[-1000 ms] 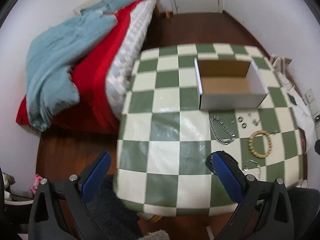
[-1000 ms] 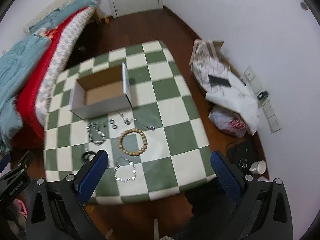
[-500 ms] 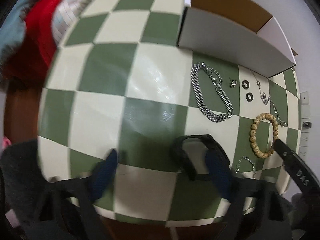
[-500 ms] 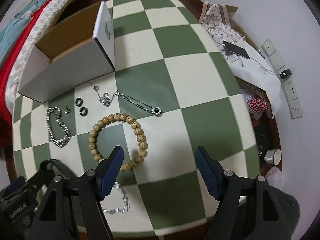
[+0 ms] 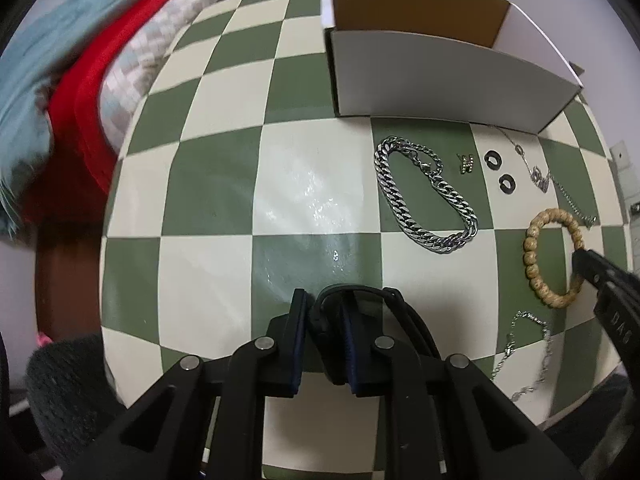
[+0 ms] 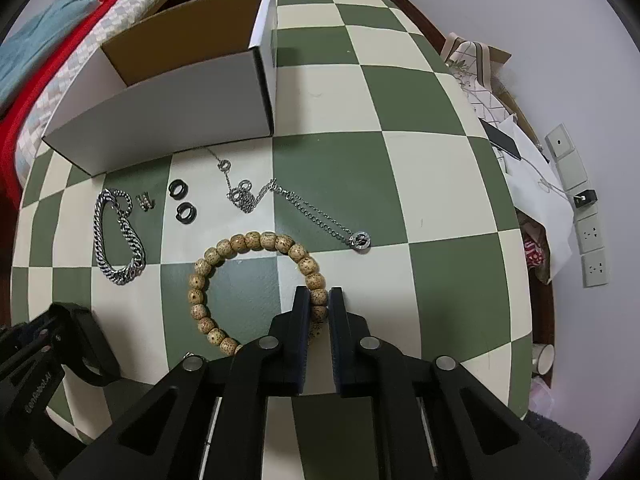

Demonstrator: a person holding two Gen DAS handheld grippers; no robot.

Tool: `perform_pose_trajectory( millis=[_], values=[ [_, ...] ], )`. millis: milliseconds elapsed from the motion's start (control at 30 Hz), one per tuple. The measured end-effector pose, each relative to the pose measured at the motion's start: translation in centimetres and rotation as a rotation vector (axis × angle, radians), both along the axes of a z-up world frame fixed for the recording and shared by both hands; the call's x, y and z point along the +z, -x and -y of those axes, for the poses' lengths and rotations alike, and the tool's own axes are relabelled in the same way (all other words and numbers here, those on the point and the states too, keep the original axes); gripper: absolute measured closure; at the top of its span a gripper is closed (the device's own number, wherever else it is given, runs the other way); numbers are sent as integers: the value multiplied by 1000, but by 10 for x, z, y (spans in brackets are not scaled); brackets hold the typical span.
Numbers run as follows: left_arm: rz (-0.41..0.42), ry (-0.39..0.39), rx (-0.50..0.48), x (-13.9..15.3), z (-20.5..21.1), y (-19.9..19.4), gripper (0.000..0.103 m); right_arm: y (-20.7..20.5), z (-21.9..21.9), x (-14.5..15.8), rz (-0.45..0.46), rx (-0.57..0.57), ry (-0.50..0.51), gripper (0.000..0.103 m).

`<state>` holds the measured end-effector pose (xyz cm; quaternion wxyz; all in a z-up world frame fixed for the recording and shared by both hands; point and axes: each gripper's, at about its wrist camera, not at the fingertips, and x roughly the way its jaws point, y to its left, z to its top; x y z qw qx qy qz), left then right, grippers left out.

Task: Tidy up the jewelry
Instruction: 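Grasp the black watch band with the left tool while the right tool grasps the wooden bead bracelet, then carry the band with the left tool while the right tool carries the bracelet into the box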

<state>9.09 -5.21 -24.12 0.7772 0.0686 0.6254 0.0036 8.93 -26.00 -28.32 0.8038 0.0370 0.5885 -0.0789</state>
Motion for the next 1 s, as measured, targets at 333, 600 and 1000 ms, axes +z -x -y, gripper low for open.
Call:
perform_pose_trajectory(
  millis=[333,600,1000],
  values=[
    [20,-13,-12,11,14,15,90,-2,1,-1,0,-4,7,93],
    [22,-10,-10,6,4,0,91,-2,-1,1,-8,-8,1,93],
    [149,42,-49,73,12,-6,94,11,2,50,102,-15,-100,93]
  ],
)
